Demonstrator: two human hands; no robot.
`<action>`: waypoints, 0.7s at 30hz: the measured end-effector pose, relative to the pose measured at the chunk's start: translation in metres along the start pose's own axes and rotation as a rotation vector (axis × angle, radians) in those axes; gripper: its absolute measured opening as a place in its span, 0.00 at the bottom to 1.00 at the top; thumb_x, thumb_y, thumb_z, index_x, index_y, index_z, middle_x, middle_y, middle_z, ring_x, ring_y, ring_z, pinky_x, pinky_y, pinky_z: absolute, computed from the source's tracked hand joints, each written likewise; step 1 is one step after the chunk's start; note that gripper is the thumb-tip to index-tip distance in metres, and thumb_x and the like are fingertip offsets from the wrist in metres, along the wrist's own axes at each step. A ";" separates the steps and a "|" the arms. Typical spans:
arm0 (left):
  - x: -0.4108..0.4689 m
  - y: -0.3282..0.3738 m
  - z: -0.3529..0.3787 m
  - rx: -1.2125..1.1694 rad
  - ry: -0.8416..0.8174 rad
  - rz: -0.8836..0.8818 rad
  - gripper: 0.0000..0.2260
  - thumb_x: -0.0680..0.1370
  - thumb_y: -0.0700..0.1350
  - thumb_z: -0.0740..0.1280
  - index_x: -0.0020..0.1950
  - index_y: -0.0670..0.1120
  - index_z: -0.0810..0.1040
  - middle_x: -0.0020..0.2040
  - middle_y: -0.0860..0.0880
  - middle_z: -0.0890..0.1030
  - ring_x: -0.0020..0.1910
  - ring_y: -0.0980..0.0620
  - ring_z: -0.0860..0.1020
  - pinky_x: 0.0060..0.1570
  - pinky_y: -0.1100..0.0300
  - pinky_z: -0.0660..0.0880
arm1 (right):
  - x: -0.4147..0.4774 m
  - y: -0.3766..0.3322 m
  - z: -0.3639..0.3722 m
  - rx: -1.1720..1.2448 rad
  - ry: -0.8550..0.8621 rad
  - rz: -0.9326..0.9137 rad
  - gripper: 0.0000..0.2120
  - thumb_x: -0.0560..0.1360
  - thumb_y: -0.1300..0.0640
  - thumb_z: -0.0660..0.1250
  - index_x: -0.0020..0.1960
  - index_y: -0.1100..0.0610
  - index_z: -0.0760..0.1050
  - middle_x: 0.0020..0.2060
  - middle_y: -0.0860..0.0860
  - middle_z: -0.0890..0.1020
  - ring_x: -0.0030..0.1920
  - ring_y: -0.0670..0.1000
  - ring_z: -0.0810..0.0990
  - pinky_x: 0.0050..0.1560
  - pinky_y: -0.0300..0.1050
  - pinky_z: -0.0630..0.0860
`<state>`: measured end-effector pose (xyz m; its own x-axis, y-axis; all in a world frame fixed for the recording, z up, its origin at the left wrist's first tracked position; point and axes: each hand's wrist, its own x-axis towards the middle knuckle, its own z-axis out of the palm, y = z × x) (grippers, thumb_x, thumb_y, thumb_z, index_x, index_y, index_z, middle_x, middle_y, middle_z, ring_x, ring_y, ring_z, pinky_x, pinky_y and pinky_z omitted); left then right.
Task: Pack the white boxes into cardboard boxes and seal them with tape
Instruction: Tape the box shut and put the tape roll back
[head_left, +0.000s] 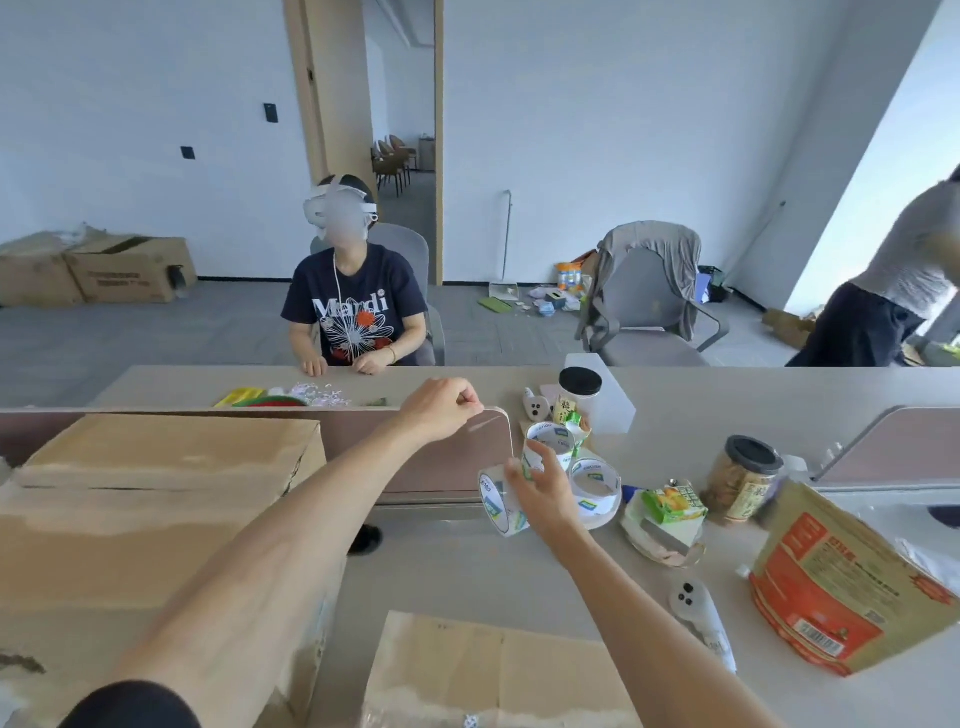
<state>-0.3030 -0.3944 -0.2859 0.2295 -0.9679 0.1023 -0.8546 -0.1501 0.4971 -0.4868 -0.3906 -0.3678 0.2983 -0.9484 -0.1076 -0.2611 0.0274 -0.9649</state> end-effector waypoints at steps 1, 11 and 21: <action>0.007 -0.003 0.005 0.022 -0.018 0.017 0.07 0.79 0.52 0.66 0.47 0.50 0.79 0.49 0.52 0.81 0.51 0.51 0.77 0.46 0.56 0.72 | 0.006 0.006 0.003 -0.016 0.033 0.017 0.22 0.77 0.46 0.64 0.70 0.45 0.65 0.50 0.48 0.82 0.46 0.46 0.78 0.53 0.47 0.76; 0.053 -0.014 0.044 0.079 -0.046 0.150 0.09 0.75 0.52 0.71 0.51 0.50 0.77 0.45 0.57 0.78 0.56 0.53 0.71 0.43 0.57 0.67 | 0.038 0.026 0.021 0.036 0.163 0.135 0.18 0.76 0.49 0.62 0.66 0.44 0.69 0.42 0.48 0.80 0.40 0.48 0.76 0.48 0.47 0.75; 0.069 -0.025 0.034 0.108 0.064 0.208 0.08 0.77 0.50 0.67 0.50 0.47 0.79 0.44 0.53 0.77 0.57 0.50 0.73 0.47 0.58 0.68 | 0.055 0.017 0.041 0.041 0.159 0.141 0.23 0.78 0.46 0.64 0.71 0.49 0.67 0.60 0.49 0.77 0.62 0.49 0.75 0.66 0.53 0.72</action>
<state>-0.2818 -0.4639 -0.3204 0.0697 -0.9661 0.2484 -0.9305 0.0268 0.3653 -0.4367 -0.4295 -0.4001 0.1125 -0.9720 -0.2063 -0.2519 0.1729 -0.9522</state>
